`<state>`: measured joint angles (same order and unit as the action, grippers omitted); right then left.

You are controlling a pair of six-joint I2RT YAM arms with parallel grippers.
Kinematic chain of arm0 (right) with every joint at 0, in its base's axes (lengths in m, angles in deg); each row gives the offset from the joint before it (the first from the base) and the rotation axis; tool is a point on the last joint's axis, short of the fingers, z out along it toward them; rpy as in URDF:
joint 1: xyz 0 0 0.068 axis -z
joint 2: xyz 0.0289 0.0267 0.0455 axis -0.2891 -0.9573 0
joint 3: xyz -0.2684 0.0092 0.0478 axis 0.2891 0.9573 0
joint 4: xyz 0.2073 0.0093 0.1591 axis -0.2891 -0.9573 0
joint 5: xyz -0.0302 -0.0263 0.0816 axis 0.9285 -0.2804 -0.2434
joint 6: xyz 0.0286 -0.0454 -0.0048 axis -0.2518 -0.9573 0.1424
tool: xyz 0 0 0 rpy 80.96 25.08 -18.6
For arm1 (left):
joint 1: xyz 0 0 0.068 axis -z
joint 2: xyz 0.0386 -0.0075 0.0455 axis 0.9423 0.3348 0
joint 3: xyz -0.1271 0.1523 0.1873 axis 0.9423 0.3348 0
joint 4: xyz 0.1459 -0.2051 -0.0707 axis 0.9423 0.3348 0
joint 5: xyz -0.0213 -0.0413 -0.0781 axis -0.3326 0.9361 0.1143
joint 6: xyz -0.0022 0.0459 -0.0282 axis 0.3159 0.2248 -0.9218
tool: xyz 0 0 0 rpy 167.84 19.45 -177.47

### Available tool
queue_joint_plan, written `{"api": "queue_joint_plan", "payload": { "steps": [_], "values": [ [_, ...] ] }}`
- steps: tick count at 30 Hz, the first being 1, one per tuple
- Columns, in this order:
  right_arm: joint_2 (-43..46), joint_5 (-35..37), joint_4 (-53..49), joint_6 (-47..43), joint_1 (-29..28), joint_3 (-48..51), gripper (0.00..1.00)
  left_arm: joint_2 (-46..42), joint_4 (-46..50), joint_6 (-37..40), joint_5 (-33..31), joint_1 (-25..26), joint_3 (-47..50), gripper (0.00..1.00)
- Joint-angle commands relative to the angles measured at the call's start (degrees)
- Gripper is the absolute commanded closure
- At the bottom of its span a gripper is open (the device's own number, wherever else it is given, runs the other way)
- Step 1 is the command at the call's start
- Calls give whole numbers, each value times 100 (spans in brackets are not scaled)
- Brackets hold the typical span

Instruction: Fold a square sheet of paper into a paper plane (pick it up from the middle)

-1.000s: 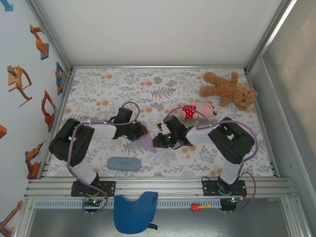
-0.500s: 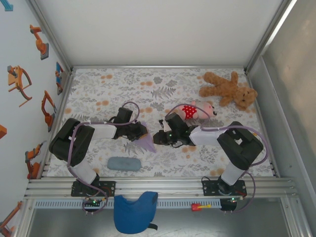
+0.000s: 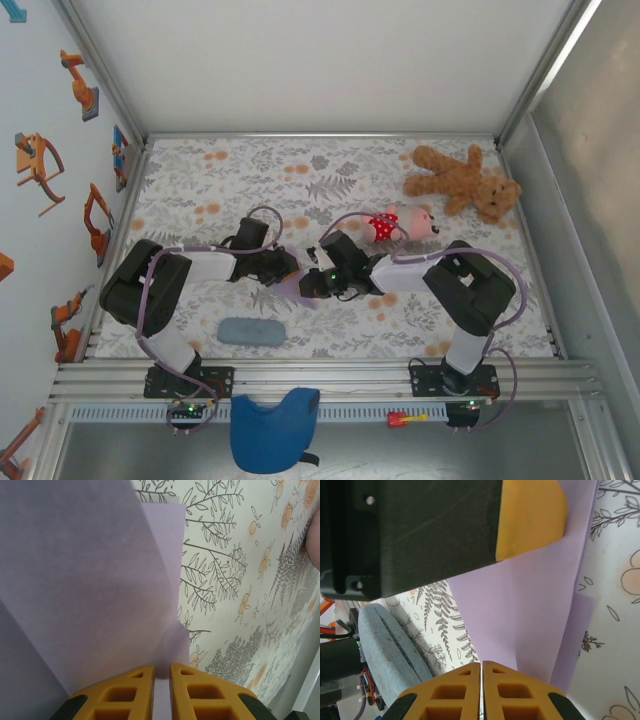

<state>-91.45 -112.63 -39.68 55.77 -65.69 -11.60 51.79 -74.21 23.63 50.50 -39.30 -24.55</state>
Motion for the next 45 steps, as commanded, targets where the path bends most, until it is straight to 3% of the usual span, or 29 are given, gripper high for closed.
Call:
{"api": "queue_joint_plan", "payload": {
  "steps": [1,29,45],
  "values": [
    [-151,-27,-67,-123,-7,-167,91,125,219,152,77,-12,-22,84],
    [-429,198,-665,-249,-5,-99,93,435,942,202,-235,-29,-157,84],
    [-31,-284,-668,-114,-3,425,93,441,1067,237,-267,-44,-130,84]
  ]
}}
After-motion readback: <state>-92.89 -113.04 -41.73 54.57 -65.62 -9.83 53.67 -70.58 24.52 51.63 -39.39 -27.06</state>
